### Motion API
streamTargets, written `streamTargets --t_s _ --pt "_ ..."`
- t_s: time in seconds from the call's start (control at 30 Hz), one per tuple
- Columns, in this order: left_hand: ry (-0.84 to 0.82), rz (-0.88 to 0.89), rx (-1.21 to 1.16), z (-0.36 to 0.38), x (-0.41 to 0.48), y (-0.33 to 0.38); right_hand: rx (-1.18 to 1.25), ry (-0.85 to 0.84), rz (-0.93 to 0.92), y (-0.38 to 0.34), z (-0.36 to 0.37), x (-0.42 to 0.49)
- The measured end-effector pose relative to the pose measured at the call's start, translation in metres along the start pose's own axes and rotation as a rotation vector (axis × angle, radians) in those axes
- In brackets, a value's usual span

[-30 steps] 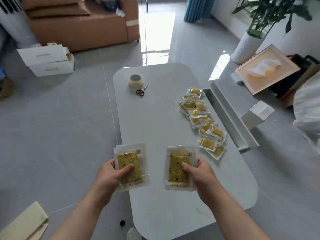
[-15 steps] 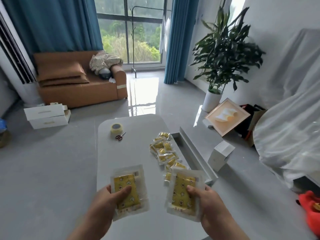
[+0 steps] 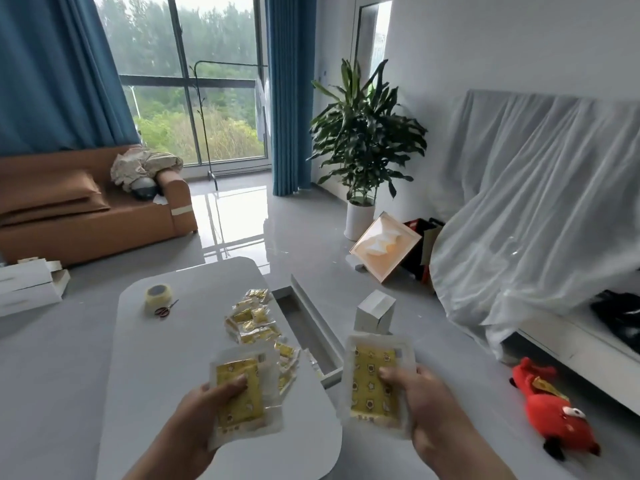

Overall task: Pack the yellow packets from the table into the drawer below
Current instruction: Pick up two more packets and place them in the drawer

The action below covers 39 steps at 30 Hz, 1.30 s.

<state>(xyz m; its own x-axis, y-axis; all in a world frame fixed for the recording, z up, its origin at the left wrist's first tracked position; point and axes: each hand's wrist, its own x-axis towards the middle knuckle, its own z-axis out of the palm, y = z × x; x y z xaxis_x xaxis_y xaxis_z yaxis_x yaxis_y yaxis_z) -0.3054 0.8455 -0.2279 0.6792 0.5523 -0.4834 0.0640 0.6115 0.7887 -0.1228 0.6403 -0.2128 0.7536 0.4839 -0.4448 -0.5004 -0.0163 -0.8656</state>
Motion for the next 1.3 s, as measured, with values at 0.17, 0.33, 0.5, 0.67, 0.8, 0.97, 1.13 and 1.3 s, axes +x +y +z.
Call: streamTargets --t_s 0.17,0.33,0.5,0.67,0.8,0.97,1.13,1.3 --pt "0.033 0.034 0.079 0.065 0.049 -0.001 0.013 0.033 0.018 -0.02 -0.045 0.04" --pt "0.088 0.039 0.084 0.124 0.121 -0.009 -0.023 -0.005 0.069 -0.049 -0.084 0.12" --pt "0.126 -0.007 0.073 0.182 0.195 -0.004 -0.048 -0.003 0.118 -0.096 -0.109 0.204" --pt "0.107 -0.004 0.092 0.25 0.249 0.014 -0.004 0.014 0.09 -0.15 -0.139 0.26" --pt "0.116 0.005 0.09 0.301 0.283 0.021 -0.019 0.0 0.09 -0.184 -0.168 0.302" --pt "0.162 0.068 0.067 0.371 0.328 0.014 -0.035 -0.053 0.078 -0.234 -0.214 0.369" --pt "0.209 0.103 0.025 0.453 0.365 0.009 -0.102 -0.136 0.081 -0.291 -0.262 0.434" --pt "0.239 0.133 -0.031 0.51 0.4 0.012 -0.16 -0.229 0.08 -0.342 -0.289 0.489"
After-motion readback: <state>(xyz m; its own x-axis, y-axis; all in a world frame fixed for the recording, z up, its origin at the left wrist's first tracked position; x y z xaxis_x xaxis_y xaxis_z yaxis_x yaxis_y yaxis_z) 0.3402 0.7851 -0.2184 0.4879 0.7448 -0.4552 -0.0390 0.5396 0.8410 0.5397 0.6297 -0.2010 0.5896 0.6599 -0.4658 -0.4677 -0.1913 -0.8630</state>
